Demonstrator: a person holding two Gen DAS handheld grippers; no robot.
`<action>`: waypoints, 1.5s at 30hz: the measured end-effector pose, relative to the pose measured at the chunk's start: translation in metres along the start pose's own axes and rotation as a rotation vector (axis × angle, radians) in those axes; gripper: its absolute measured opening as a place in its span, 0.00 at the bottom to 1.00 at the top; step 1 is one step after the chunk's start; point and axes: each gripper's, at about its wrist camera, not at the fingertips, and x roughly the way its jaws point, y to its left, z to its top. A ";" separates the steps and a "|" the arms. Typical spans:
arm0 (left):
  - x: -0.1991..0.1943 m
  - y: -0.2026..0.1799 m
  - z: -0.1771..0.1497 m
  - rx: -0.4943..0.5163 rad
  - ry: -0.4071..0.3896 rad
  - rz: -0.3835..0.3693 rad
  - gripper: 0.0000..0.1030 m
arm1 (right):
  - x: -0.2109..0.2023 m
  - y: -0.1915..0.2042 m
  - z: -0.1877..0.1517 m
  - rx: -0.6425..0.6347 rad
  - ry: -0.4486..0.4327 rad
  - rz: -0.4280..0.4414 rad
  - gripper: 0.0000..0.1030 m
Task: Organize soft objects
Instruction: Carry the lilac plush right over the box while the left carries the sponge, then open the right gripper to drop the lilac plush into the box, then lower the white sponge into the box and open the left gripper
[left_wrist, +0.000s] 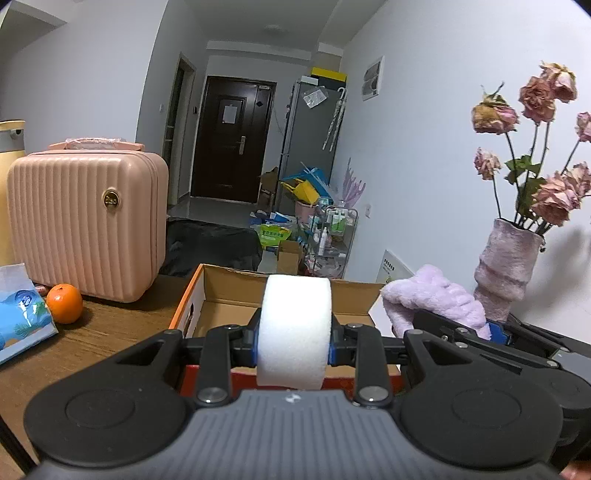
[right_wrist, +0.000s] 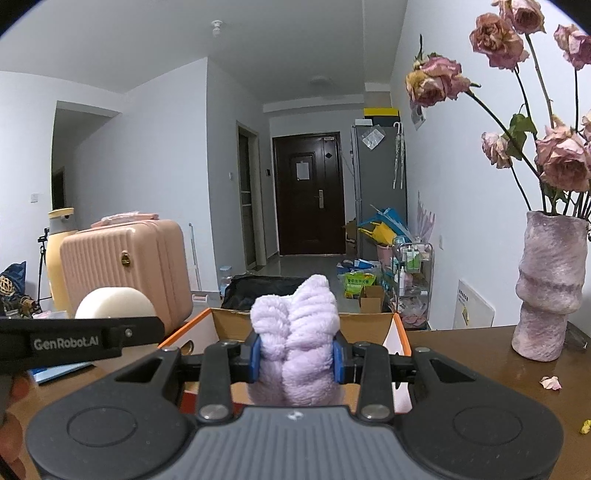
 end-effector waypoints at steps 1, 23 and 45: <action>0.004 0.001 0.001 -0.002 0.001 0.002 0.29 | 0.003 0.000 0.001 0.001 0.001 -0.001 0.33; 0.092 0.016 0.015 -0.005 0.069 0.096 0.29 | 0.089 -0.023 0.004 0.028 0.117 -0.021 0.33; 0.119 0.027 0.005 0.022 0.106 0.207 1.00 | 0.102 -0.038 -0.007 0.094 0.165 -0.114 1.00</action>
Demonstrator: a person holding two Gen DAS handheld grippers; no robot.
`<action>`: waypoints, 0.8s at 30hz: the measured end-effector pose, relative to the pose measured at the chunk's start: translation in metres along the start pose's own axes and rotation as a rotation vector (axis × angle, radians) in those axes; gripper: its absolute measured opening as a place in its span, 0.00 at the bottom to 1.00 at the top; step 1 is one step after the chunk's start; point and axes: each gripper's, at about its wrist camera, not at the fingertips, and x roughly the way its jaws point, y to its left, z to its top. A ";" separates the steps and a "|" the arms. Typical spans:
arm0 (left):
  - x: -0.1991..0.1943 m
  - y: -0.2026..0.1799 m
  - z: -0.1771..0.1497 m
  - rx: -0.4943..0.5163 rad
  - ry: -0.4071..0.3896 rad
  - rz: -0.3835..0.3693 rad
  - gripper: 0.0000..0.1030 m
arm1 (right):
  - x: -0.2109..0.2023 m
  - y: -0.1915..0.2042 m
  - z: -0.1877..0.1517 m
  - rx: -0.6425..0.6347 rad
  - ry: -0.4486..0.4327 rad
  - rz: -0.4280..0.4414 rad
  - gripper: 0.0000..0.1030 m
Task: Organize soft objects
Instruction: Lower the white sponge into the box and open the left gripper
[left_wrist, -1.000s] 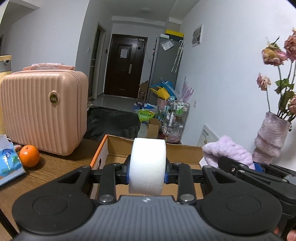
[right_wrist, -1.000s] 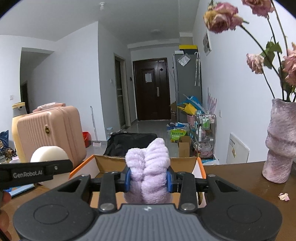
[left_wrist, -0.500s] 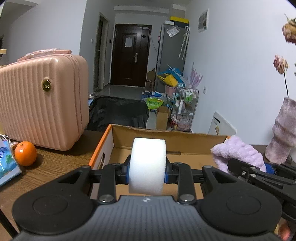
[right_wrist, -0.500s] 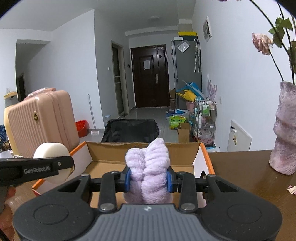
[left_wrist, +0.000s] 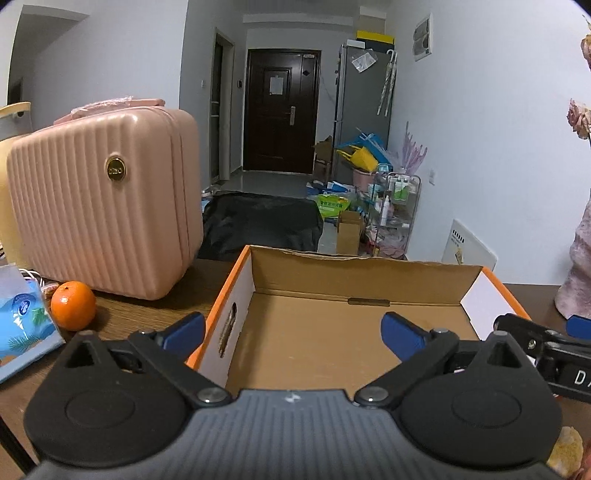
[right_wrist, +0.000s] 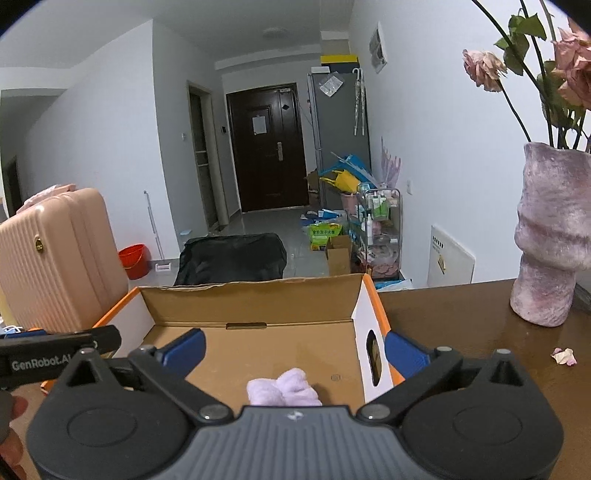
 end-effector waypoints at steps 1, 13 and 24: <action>0.001 0.001 0.000 -0.003 0.004 -0.001 1.00 | 0.000 0.001 0.000 -0.002 0.001 -0.001 1.00; -0.007 0.001 0.002 -0.010 -0.001 0.004 1.00 | -0.010 0.005 0.004 -0.012 -0.001 0.002 1.00; -0.031 0.005 -0.005 -0.011 -0.026 -0.005 1.00 | -0.041 0.009 -0.002 -0.034 -0.019 0.001 1.00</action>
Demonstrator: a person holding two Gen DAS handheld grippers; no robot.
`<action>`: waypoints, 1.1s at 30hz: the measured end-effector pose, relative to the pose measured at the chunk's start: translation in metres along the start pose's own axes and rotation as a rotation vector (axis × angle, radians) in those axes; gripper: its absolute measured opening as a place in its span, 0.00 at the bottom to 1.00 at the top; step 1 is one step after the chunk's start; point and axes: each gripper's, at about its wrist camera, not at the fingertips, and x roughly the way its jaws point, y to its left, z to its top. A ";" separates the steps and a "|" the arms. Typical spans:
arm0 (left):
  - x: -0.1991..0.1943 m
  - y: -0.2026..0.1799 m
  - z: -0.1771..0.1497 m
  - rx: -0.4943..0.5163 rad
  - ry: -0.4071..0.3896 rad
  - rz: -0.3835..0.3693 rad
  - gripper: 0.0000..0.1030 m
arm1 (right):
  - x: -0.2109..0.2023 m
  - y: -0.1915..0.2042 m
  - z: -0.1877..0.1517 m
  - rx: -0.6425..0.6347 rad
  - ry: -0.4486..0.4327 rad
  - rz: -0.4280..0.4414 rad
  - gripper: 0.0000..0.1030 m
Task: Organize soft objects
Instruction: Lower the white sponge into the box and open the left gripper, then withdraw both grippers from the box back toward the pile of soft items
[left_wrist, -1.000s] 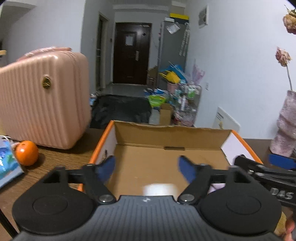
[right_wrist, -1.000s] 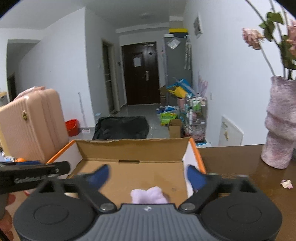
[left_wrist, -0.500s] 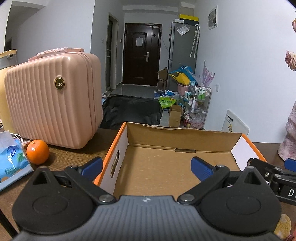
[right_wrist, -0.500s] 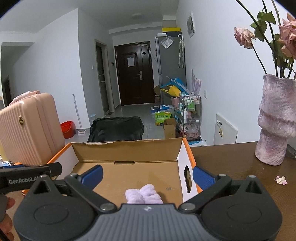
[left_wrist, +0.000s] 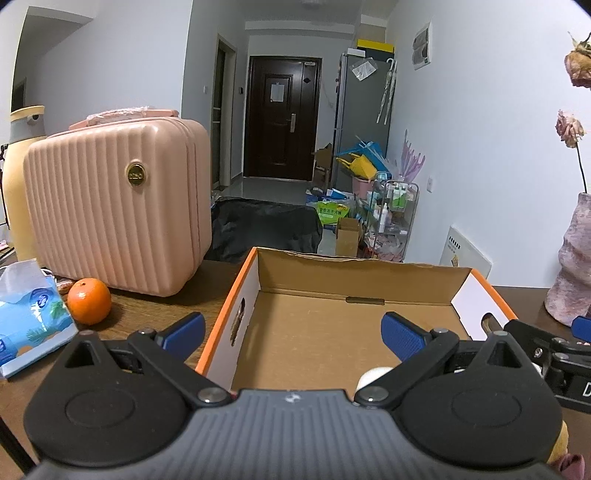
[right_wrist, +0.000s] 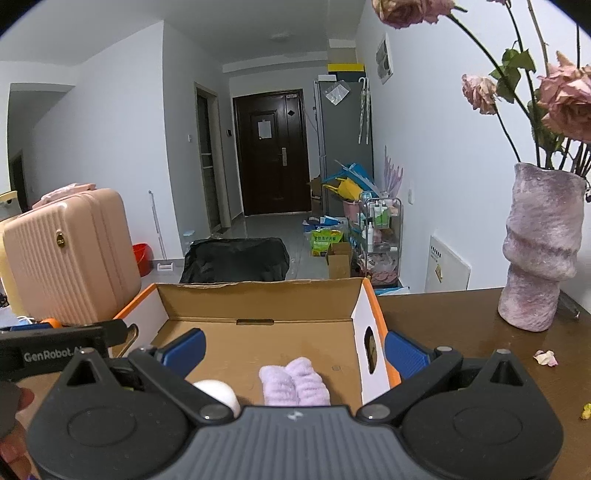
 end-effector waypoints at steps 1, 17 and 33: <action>-0.002 0.001 -0.001 0.001 -0.001 0.000 1.00 | -0.003 0.000 -0.001 -0.003 -0.001 0.001 1.00; -0.058 0.014 -0.030 0.039 -0.024 -0.002 1.00 | -0.061 0.010 -0.027 -0.045 -0.027 0.016 1.00; -0.117 0.035 -0.065 0.081 -0.022 0.005 1.00 | -0.124 0.025 -0.068 -0.082 -0.034 0.032 1.00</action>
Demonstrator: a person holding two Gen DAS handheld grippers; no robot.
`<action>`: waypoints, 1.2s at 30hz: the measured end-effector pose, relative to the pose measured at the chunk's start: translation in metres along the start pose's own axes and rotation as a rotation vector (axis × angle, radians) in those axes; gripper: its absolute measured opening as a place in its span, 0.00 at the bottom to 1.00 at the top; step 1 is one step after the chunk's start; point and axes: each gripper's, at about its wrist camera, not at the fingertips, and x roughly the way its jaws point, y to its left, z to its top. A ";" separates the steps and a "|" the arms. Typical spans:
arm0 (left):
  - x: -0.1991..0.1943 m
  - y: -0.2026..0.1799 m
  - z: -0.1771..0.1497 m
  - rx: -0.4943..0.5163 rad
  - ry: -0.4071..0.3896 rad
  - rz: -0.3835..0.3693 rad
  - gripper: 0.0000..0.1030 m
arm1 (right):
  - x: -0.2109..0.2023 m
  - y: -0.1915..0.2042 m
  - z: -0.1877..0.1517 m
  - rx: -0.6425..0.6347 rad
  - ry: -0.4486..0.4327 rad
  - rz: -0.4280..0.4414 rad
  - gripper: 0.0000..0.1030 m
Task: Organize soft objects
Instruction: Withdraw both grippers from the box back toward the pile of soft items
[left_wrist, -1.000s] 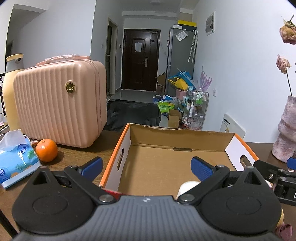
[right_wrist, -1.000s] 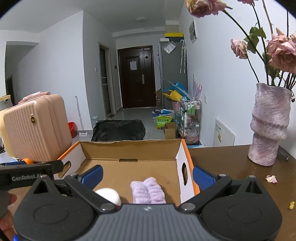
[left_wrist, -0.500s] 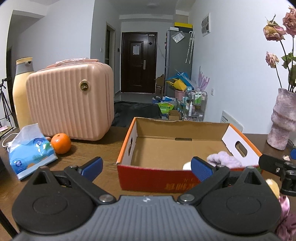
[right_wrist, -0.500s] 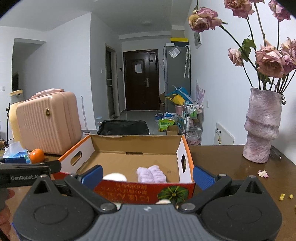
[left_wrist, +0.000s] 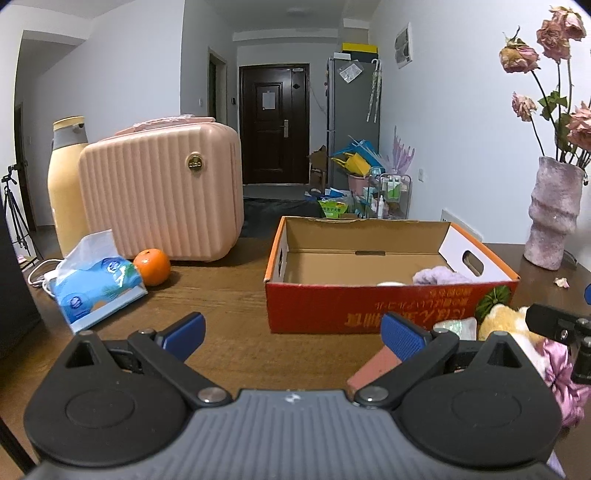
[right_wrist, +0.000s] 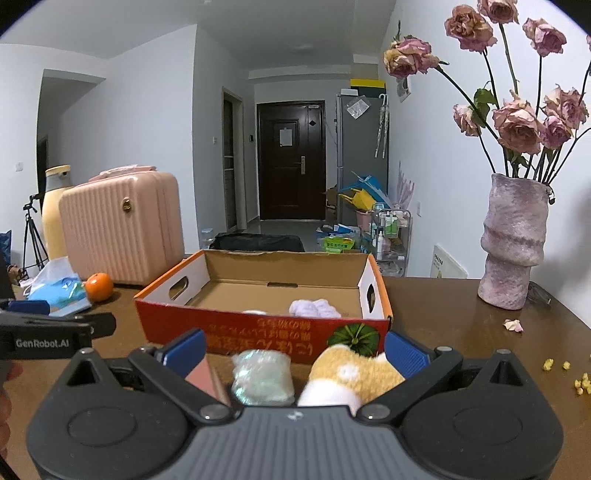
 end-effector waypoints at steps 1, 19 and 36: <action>-0.004 0.001 -0.002 0.002 -0.001 0.000 1.00 | -0.004 0.002 -0.003 -0.003 -0.001 -0.001 1.00; -0.075 0.028 -0.044 0.012 -0.010 -0.029 1.00 | -0.073 0.041 -0.055 -0.011 0.030 0.012 1.00; -0.094 0.059 -0.069 0.024 0.020 -0.080 1.00 | -0.091 0.083 -0.099 -0.030 0.162 0.022 0.93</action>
